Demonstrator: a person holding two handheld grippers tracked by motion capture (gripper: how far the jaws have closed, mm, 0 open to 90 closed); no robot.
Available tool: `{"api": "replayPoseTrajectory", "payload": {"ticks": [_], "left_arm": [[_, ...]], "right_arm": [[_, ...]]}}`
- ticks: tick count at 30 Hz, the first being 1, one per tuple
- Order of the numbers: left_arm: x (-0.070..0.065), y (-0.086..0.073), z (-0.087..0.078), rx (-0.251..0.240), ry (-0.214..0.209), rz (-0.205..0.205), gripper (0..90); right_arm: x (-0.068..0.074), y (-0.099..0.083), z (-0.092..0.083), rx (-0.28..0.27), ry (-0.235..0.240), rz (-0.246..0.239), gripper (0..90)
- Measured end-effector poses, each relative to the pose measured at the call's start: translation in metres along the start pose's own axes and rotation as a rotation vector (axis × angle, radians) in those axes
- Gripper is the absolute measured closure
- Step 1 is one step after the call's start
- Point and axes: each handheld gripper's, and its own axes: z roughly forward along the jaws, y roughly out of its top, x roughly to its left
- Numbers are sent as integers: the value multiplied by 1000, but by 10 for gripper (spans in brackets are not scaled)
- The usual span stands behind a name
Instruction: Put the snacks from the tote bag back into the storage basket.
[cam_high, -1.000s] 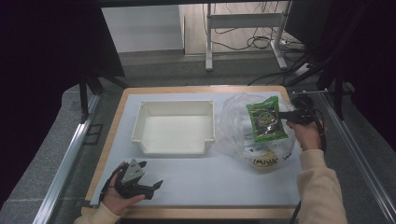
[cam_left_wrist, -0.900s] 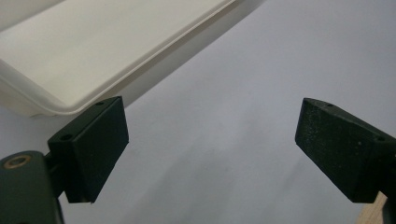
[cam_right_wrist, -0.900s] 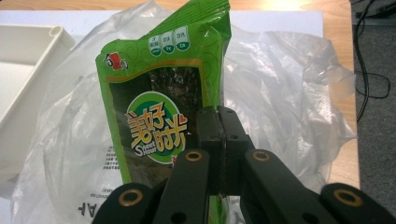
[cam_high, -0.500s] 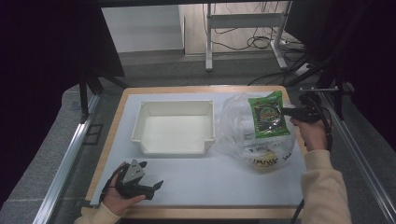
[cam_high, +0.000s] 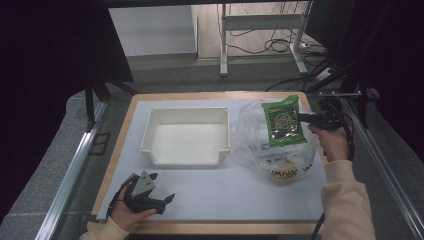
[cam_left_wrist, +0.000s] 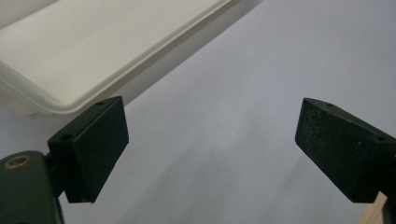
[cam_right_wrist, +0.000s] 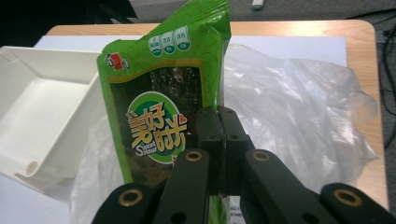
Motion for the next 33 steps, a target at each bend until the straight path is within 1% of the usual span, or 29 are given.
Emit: {"api": "replayPoseTrajectory", "payload": {"ticks": [3, 6, 8, 9, 12, 20, 24, 33], "left_arm": [[0, 0, 0, 1, 0, 0, 94], [0, 0, 0, 1, 0, 0, 95], [0, 0, 0, 1, 1, -1, 94], [0, 0, 0, 1, 1, 0, 94], [0, 0, 0, 1, 2, 0, 94], [1, 0, 0, 0, 2, -1, 94], [0, 0, 0, 1, 1, 1, 94], [1, 0, 0, 1, -1, 2, 94]], "right_arm": [[4, 2, 0, -6, 17, 1, 900], [6, 3, 1, -8, 22, -5, 900], [10, 4, 3, -4, 41, -3, 900], [10, 4, 3, -4, 41, -3, 900], [15, 5, 7, 1, 50, -15, 900], [24, 9, 14, -5, 68, -24, 900], [32, 12, 18, -7, 84, -31, 900], [45, 16, 29, -10, 109, -41, 900]]}}
